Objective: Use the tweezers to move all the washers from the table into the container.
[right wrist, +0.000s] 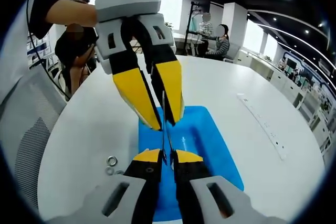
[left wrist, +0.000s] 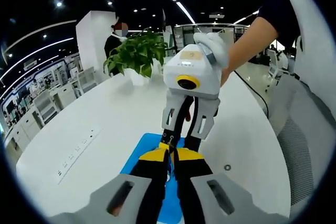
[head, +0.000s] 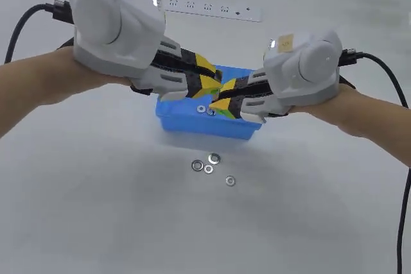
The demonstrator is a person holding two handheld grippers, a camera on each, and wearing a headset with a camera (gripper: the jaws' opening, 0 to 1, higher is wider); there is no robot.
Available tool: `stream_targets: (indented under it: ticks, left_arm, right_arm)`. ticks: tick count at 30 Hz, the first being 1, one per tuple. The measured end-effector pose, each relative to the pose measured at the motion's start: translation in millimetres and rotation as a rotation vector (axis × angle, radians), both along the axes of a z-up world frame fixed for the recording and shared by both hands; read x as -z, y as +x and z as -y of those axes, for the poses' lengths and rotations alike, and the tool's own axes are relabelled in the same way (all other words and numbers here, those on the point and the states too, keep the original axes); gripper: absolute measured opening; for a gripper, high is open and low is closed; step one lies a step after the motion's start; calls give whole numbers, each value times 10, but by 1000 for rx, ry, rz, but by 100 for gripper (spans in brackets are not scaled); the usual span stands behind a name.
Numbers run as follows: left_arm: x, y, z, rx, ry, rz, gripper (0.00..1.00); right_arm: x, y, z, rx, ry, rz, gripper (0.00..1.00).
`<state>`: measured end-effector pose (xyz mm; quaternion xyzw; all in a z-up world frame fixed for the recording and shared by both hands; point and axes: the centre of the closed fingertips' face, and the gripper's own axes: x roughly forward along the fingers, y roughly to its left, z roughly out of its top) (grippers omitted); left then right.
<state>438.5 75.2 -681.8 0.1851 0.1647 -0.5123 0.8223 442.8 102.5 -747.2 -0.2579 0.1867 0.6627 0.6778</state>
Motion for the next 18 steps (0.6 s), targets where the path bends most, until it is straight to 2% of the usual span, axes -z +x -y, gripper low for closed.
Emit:
stream_targets:
  ticks: [3, 7, 18]
  left_arm:
    - [-10, -15, 13, 3, -4, -7, 8]
    - [-26, -31, 11, 15, 27, 28, 7]
    - [-104, -21, -21, 25, 48, 64, 5]
  right_arm:
    - [-8, -11, -3, -10, -1, 9, 10]
    - [-19, -3, 1, -4, -2, 16, 10]
    - [-120, 9, 0, 5, -8, 75, 13]
